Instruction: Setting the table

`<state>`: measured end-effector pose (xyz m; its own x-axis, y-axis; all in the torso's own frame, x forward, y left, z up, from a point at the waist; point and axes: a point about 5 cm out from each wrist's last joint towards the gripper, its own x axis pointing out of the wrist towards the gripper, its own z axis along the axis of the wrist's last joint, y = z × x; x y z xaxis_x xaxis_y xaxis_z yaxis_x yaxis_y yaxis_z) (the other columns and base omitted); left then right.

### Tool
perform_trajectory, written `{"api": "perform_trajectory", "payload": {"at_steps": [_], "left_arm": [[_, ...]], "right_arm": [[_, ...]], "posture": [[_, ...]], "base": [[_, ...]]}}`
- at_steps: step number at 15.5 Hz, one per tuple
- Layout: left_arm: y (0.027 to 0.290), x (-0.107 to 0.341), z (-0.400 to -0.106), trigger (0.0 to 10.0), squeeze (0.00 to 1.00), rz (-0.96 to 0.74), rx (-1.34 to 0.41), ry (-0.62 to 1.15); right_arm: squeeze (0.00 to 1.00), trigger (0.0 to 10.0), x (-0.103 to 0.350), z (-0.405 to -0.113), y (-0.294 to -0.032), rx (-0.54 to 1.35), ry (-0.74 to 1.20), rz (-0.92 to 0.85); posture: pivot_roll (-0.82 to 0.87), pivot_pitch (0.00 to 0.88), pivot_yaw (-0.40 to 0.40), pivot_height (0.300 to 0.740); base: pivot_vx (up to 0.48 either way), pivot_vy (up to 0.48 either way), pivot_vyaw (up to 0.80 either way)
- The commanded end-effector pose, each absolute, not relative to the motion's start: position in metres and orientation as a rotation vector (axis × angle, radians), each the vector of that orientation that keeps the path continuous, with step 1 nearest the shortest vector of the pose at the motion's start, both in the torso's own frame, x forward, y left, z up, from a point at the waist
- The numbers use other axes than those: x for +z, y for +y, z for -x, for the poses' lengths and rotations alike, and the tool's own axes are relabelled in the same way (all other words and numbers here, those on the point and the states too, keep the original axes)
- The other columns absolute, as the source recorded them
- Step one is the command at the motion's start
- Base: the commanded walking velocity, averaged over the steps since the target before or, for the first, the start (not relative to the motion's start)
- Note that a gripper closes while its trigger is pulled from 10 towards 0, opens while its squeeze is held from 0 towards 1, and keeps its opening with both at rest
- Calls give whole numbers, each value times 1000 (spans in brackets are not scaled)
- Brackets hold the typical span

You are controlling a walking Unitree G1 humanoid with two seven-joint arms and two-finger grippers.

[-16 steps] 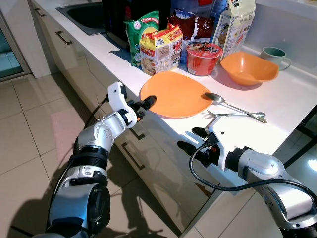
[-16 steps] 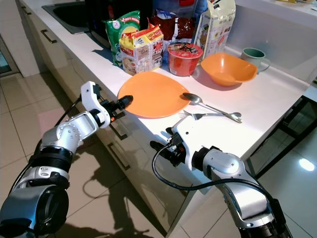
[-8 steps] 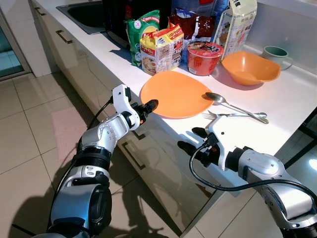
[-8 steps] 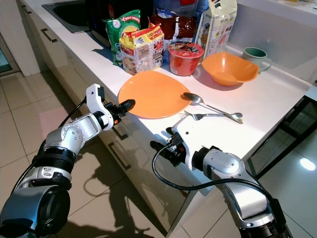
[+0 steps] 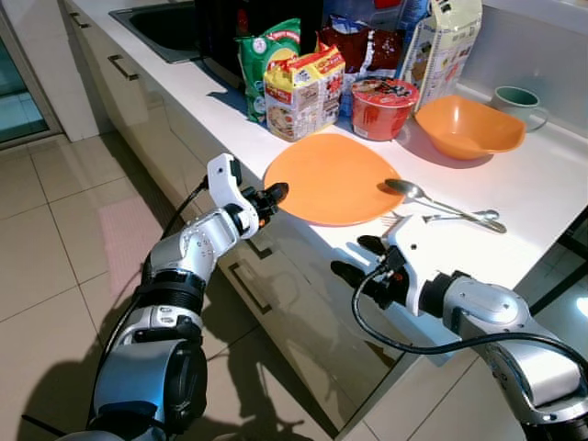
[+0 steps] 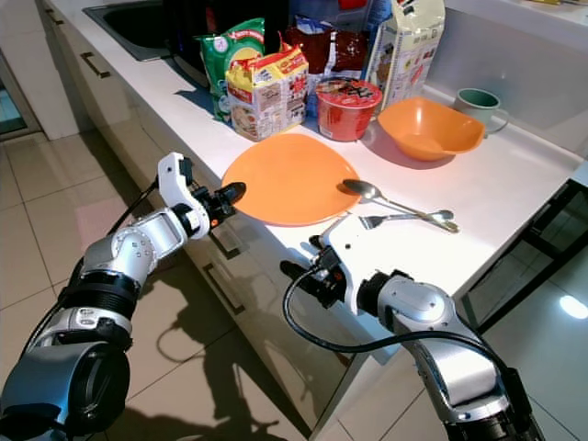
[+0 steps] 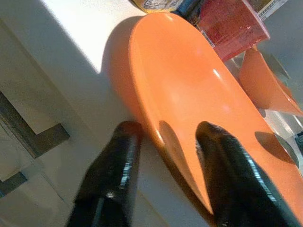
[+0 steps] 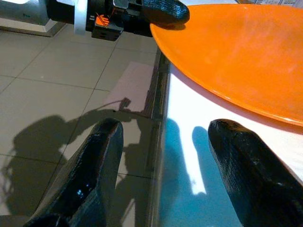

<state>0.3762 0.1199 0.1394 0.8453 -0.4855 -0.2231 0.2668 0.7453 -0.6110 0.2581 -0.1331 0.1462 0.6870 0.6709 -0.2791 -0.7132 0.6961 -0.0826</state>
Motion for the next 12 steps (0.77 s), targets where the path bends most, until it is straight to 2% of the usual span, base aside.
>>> {"api": "perform_trajectory", "payload": {"at_steps": [1, 12], "left_arm": [[112, 142, -377, 0, 0, 593, -452, 398], [122, 158, -383, 0, 0, 636, -366, 295]], "right_arm": [[0, 10000, 149, -259, -134, 785, 218, 213], [0, 10000, 152, -264, -136, 761, 174, 254]], "posture": [[-18, 0, -12, 740], [-22, 0, -18, 740]], "base": [[0, 0, 0], [0, 0, 0]]}}
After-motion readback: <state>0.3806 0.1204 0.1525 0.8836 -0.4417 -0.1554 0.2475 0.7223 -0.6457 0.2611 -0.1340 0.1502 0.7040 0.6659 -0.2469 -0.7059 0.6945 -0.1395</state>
